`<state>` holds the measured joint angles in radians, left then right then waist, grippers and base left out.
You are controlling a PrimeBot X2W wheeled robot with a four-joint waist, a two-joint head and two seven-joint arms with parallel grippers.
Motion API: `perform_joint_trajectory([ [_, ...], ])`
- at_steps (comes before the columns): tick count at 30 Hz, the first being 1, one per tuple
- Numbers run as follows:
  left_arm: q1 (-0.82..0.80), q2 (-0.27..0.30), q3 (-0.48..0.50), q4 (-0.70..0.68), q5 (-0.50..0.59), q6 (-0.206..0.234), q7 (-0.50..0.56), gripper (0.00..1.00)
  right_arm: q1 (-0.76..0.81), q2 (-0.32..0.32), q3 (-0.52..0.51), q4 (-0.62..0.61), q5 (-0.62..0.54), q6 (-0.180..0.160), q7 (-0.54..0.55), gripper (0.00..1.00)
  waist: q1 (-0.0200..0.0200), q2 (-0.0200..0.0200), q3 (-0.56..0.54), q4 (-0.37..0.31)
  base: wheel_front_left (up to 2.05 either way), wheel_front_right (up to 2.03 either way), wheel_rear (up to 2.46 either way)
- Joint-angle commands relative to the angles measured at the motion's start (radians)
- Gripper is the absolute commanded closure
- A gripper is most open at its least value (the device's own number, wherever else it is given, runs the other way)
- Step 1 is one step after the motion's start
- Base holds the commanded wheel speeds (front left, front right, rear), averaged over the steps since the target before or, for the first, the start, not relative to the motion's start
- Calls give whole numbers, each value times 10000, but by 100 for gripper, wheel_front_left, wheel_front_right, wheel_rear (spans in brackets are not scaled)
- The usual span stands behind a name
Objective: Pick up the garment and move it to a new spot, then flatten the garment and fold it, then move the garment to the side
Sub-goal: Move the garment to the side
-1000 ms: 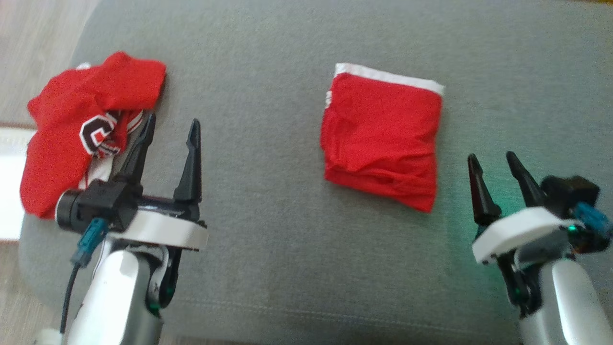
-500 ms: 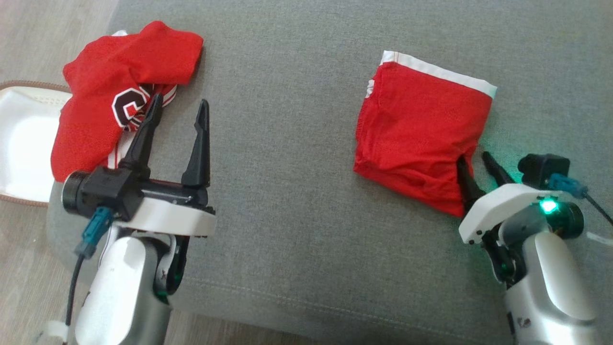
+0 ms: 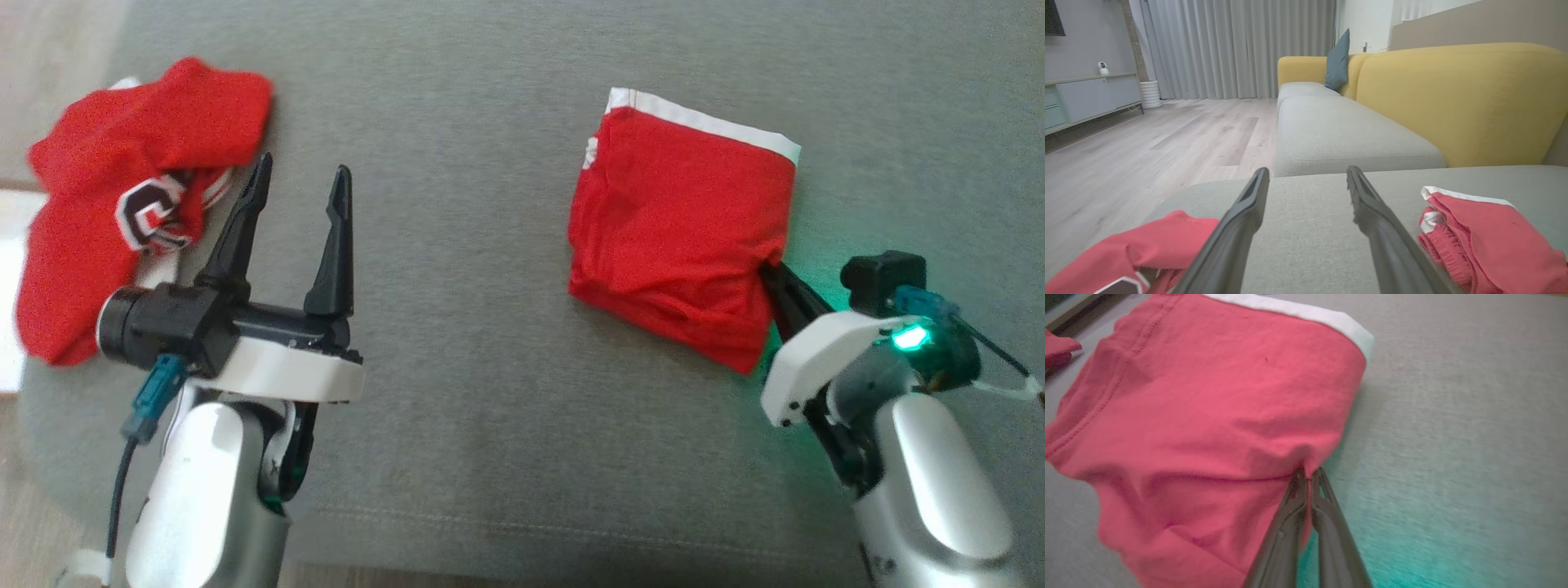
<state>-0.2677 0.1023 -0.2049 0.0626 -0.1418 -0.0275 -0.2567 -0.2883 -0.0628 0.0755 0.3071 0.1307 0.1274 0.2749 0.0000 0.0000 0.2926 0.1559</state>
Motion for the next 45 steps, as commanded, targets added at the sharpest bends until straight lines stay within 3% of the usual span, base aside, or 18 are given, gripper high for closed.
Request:
perform_joint_trajectory([
  [1,-211,124,427,-404,109,-17,-50,0,80,-187,212,-448,-28,33,66,100,0,0,73,-362,0,0,0],
  [7,-392,104,330,-570,209,-214,-50,0,219,-889,320,-1167,60,33,454,100,0,0,385,-1194,0,0,0],
  [14,-724,258,217,-784,344,-389,-51,0,-802,-1650,552,-1167,372,33,477,100,0,0,1153,-2189,0,0,0],
  [22,-1162,540,-48,-944,501,-573,-51,0,-1520,-2997,-500,-1102,346,33,419,100,0,0,1852,-3094,0,0,0],
  [27,-1361,701,-194,-1086,562,-635,4,0,-1603,-3518,-1193,-1390,350,33,514,100,0,0,2162,-3605,0,0,0],
  [37,-1771,954,-449,-1450,646,-722,265,0,-1647,-3684,-2421,-2316,355,33,860,100,0,0,2844,-4116,0,0,0],
  [45,-2212,1061,-665,-1627,647,-780,355,0,-1991,-3610,-3359,-2679,325,33,843,100,0,0,3578,-4109,0,0,0],
])
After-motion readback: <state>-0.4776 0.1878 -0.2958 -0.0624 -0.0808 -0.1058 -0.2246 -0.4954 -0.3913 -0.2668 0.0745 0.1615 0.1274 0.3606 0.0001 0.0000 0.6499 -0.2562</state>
